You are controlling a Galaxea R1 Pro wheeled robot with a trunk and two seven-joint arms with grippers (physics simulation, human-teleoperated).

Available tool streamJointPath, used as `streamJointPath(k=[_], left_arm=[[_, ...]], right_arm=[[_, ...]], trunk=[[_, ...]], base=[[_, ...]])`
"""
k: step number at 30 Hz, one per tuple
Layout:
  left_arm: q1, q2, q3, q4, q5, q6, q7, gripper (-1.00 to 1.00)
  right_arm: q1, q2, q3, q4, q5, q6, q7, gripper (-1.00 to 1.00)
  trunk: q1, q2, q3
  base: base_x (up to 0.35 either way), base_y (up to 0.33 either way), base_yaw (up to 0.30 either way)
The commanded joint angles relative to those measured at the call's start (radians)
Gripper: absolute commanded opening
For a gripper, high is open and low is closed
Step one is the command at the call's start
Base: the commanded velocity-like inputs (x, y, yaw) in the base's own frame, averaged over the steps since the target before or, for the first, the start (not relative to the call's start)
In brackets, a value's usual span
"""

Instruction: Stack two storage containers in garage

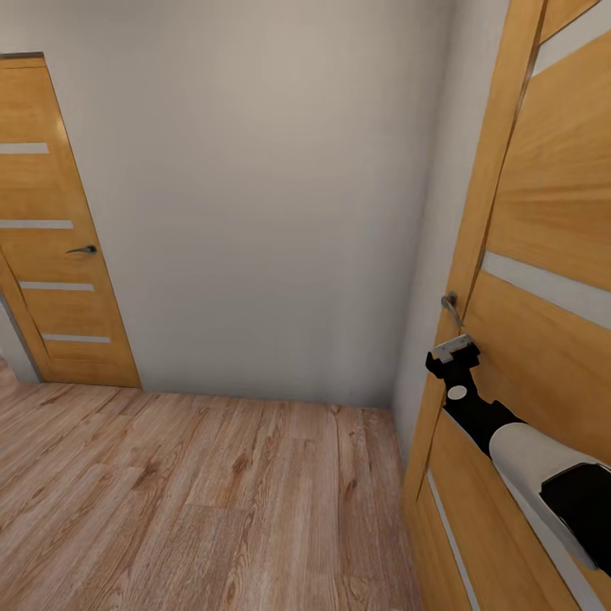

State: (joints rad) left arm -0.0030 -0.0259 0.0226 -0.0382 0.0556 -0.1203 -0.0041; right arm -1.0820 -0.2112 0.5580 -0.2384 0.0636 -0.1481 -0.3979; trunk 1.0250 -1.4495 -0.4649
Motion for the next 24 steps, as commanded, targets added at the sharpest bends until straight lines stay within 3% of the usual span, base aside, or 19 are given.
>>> streamJointPath(k=[1,10,16,19,20,22,23,24], left_arm=[[0.0,0.0,0.002,0.0,0.006,-0.002,0.0,1.0],[0.0,0.0,0.002,0.0,0.006,-0.004,0.0,1.0],[0.0,0.0,0.002,0.0,0.006,-0.004,0.0,1.0],[0.0,0.0,0.002,0.0,0.006,-0.004,0.0,1.0],[0.0,0.0,0.001,0.0,0.006,-0.004,0.0,1.0],[0.0,0.0,0.001,0.0,0.006,-0.003,0.0,1.0],[0.0,0.0,0.001,0.0,0.006,-0.003,0.0,1.0],[0.0,0.0,0.001,0.0,0.006,-0.003,0.0,1.0]], right_arm=[[-0.001,-0.009,-0.02,0.002,0.001,-0.001,-0.01,1.0],[-0.001,-0.04,-0.027,0.002,-0.001,-0.002,-0.01,1.0],[-0.001,-0.043,-0.042,0.002,0.001,-0.002,-0.01,1.0],[-0.001,-0.032,-0.045,0.002,0.001,0.002,-0.01,1.0],[-0.001,0.023,-0.047,0.003,-0.002,0.009,-0.009,1.0],[-0.001,0.069,-0.048,0.007,-0.002,0.01,-0.005,1.0],[-0.001,0.118,-0.049,0.018,-0.003,0.011,0.006,1.0],[-0.001,0.142,-0.049,0.026,-0.004,0.01,0.013,1.0]], trunk=[[0.0,0.0,-0.001],[0.0,0.0,-0.001],[0.0,0.0,-0.001],[0.0,0.0,-0.001],[0.0,0.0,-0.001],[0.0,0.0,-0.001],[0.0,0.0,-0.001],[0.0,0.0,-0.001]], base=[[0.0,0.0,0.0],[0.0,0.0,0.0],[0.0,0.0,0.0],[0.0,0.0,0.0],[0.0,0.0,0.0],[0.0,0.0,0.0],[0.0,0.0,0.0],[0.0,0.0,0.0]])
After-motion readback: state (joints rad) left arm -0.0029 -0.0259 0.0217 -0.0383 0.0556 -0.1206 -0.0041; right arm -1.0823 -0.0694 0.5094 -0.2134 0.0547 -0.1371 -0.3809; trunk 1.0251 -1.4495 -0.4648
